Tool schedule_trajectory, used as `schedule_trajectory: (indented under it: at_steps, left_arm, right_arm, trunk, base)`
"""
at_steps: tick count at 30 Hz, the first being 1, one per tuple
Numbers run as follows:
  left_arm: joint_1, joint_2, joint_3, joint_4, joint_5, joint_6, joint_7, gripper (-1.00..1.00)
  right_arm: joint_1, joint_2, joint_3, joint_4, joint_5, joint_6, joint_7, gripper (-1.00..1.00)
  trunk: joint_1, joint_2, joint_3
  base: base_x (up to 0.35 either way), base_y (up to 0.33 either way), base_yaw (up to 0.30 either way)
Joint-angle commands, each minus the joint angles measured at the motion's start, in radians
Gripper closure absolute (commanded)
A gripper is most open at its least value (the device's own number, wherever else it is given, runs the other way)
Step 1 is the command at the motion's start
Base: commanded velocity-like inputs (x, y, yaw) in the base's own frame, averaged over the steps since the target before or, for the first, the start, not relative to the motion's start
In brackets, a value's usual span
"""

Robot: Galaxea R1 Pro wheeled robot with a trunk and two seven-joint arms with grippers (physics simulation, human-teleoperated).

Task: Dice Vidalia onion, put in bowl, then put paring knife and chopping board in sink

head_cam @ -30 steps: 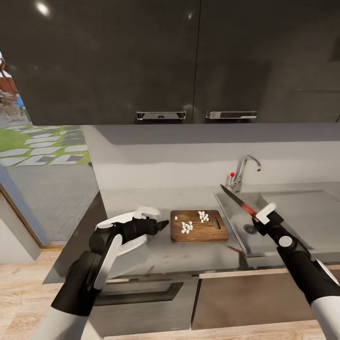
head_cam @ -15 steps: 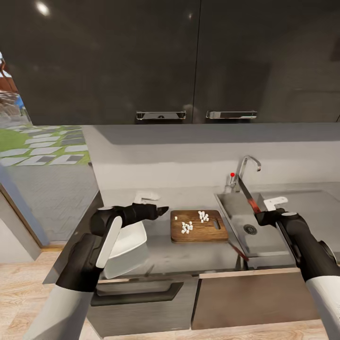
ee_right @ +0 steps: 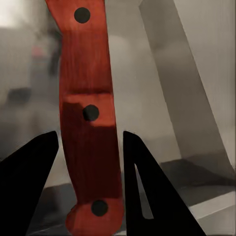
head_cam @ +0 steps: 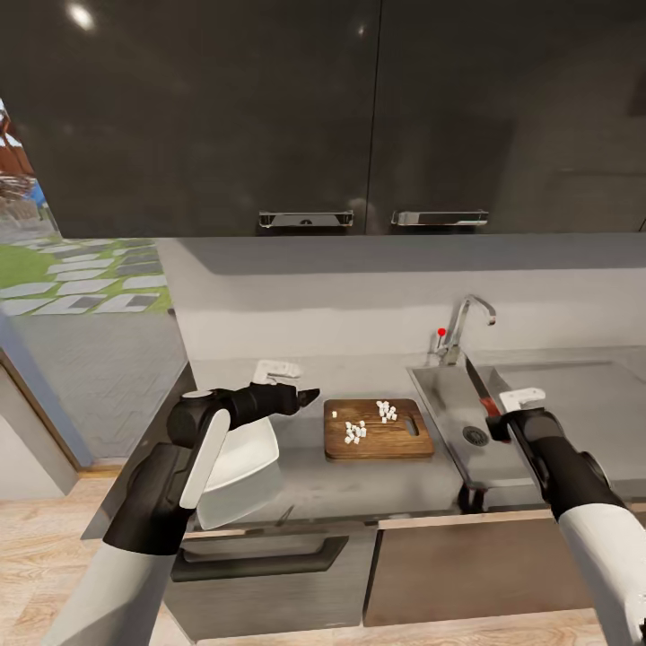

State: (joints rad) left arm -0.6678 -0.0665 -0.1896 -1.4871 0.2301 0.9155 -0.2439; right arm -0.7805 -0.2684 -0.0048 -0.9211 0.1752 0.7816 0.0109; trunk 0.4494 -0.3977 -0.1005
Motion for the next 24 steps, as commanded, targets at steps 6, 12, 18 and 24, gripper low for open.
schedule_trajectory:
  at_steps: [6,12,18,24]
  left_arm:
    - [-0.001,0.000,0.001,-0.001,-0.002,0.005,-0.004,-1.00]
    - [-0.001,0.000,0.001,-0.001,-0.002,0.005,-0.003,-1.00]
    - [-0.001,0.000,0.001,-0.002,-0.002,0.005,-0.003,-1.00]
    - [-0.001,0.001,0.001,-0.002,-0.002,0.005,-0.003,-1.00]
  right_arm:
    - [-0.059,0.007,-0.010,0.115,0.001,0.005,-0.031,1.00]
    - [-0.101,0.008,-0.106,0.203,-0.003,0.004,-0.067,1.00]
    - [-0.108,0.010,-0.131,0.215,-0.013,0.004,-0.079,1.00]
    - [-0.109,0.023,-0.137,0.215,-0.087,0.001,-0.080,1.00]
  trunk:
    - [0.001,-0.002,-0.002]
    - [0.001,-0.002,-0.002]
    - [0.001,-0.002,-0.002]
    - [0.001,-0.002,-0.002]
  base:
    - [0.000,0.000,0.000]
    - [0.000,0.000,0.000]
    - [0.000,0.000,0.000]
    - [0.000,0.000,0.000]
